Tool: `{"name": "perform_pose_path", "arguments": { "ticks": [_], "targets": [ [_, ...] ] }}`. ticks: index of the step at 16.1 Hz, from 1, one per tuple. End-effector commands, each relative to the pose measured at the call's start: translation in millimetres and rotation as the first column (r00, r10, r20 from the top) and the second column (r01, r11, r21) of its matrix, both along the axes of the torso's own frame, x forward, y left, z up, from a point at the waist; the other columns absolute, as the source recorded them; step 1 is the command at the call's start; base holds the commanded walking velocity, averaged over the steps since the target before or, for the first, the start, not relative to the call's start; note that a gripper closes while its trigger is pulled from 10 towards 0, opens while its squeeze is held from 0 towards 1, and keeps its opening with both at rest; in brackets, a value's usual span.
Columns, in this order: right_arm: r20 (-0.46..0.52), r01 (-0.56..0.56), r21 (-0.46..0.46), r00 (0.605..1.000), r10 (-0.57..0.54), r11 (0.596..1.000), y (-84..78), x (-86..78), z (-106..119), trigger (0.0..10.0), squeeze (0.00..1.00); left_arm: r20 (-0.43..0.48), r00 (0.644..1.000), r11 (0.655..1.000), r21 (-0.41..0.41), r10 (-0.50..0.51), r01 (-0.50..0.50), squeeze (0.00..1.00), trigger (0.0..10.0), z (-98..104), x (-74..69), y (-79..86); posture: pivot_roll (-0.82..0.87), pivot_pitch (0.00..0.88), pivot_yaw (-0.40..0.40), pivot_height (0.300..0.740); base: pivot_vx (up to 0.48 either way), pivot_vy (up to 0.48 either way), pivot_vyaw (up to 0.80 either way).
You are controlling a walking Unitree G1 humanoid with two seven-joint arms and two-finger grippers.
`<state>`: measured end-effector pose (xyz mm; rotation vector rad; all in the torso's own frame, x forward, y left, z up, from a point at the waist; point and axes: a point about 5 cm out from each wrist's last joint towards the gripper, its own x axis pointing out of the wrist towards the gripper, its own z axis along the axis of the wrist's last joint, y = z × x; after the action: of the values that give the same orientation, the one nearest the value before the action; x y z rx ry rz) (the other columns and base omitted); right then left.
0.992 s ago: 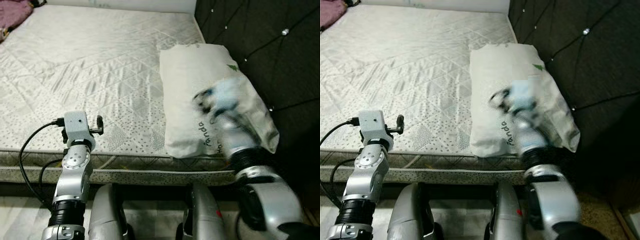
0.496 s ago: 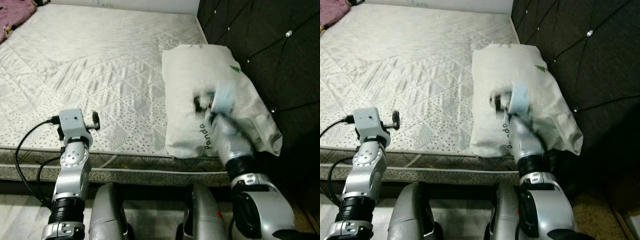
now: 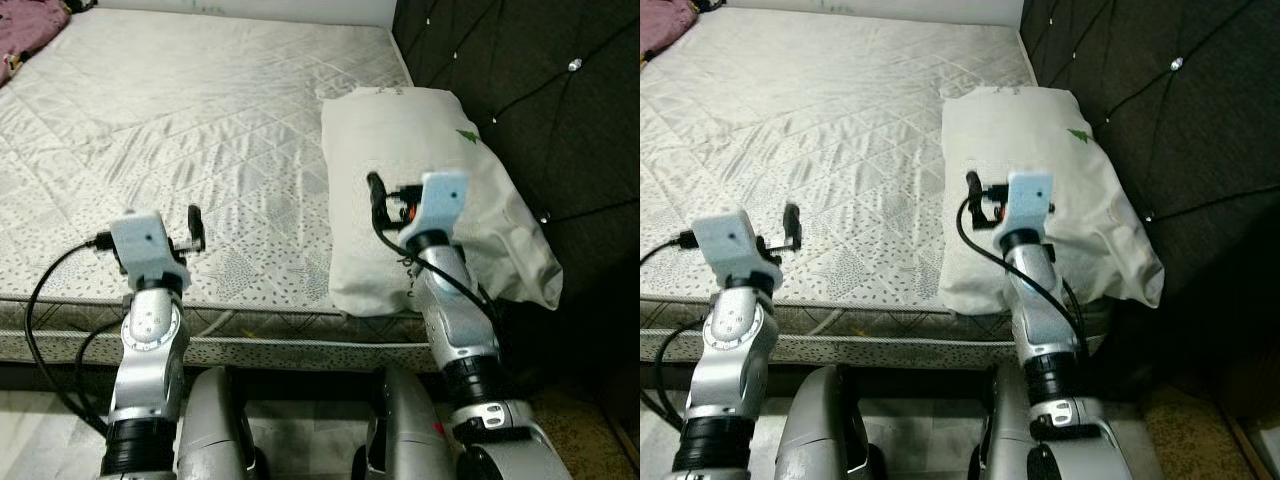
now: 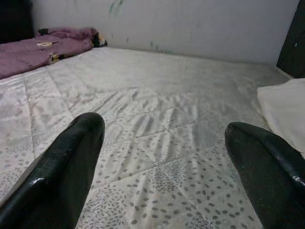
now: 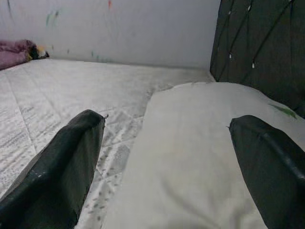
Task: Clean up the room
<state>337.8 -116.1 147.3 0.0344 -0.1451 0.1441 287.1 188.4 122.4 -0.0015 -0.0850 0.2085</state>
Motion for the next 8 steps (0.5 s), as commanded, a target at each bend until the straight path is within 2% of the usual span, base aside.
{"name": "perform_pose_path", "arguments": {
  "ticks": [1,8],
  "targets": [
    [0.042,-0.009,0.009,0.999,0.009,1.000,2.0,0.4,11.2,10.0,0.00,0.013,1.000,1.000,0.006,0.003,-0.003,0.00,10.0,4.6,-1.3,-0.2,-0.03,0.000,-0.031,0.584,0.000,0.000,0.00],
    [0.048,-0.051,-0.019,0.997,0.052,0.999,6.8,0.5,16.9,10.0,0.00,0.001,1.000,1.000,0.000,0.017,-0.017,0.00,10.0,2.5,-4.1,0.3,-0.04,0.000,-0.050,0.678,0.000,0.000,0.00]
  ]
}}
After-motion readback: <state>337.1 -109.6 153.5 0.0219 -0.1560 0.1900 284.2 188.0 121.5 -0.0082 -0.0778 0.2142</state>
